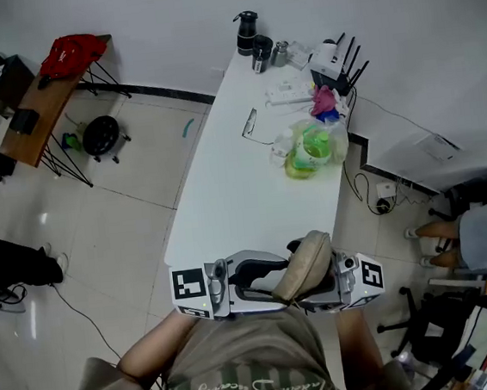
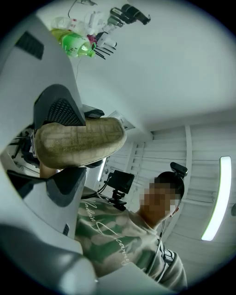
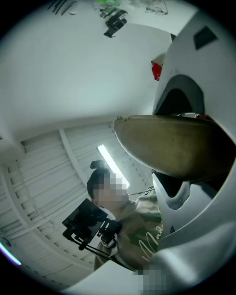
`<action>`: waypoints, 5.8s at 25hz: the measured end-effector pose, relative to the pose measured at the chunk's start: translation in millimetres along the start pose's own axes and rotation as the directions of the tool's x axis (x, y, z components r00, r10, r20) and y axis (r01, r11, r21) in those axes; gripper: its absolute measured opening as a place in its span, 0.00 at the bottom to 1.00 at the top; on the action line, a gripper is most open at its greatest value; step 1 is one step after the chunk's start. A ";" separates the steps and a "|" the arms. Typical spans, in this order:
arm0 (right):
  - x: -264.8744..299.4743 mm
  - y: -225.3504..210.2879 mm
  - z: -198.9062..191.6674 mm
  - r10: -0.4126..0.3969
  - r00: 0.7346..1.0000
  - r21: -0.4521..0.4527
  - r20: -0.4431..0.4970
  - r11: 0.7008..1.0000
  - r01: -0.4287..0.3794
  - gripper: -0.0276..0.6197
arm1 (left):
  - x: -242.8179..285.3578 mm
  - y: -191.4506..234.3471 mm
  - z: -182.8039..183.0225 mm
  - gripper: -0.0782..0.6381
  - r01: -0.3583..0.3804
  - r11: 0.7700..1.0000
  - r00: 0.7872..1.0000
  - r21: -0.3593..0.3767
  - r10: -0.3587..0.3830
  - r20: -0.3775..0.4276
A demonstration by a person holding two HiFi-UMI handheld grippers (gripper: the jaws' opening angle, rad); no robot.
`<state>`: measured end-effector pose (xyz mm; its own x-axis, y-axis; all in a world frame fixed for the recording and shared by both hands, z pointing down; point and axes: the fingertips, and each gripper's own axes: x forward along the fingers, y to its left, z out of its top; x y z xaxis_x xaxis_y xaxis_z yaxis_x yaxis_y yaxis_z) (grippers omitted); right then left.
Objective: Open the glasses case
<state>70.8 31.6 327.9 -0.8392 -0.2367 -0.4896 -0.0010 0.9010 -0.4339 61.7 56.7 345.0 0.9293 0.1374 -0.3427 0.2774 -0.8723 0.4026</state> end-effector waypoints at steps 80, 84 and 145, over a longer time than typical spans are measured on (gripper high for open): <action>-6.2 -0.2 -39.3 -0.165 0.960 -0.039 -0.228 0.986 0.160 0.62 | -32.9 -13.2 -5.1 0.34 -0.094 0.993 0.995 0.066 0.096 -0.031; -0.8 1.2 -33.6 -0.144 0.978 -0.057 -0.153 0.989 0.136 0.61 | -37.8 -14.2 4.4 0.34 -0.083 0.995 0.997 0.059 0.083 -0.002; 2.5 4.3 -84.1 0.046 0.875 0.030 -0.482 0.999 -0.036 0.61 | -43.4 1.4 -44.6 0.58 0.006 0.966 0.982 -0.258 -0.055 -0.182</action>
<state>23.0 65.4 388.4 -0.9964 0.0095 -0.0843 0.0457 0.8974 -0.4388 32.7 70.5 398.3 0.9415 0.2679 -0.2044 0.3367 -0.7209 0.6058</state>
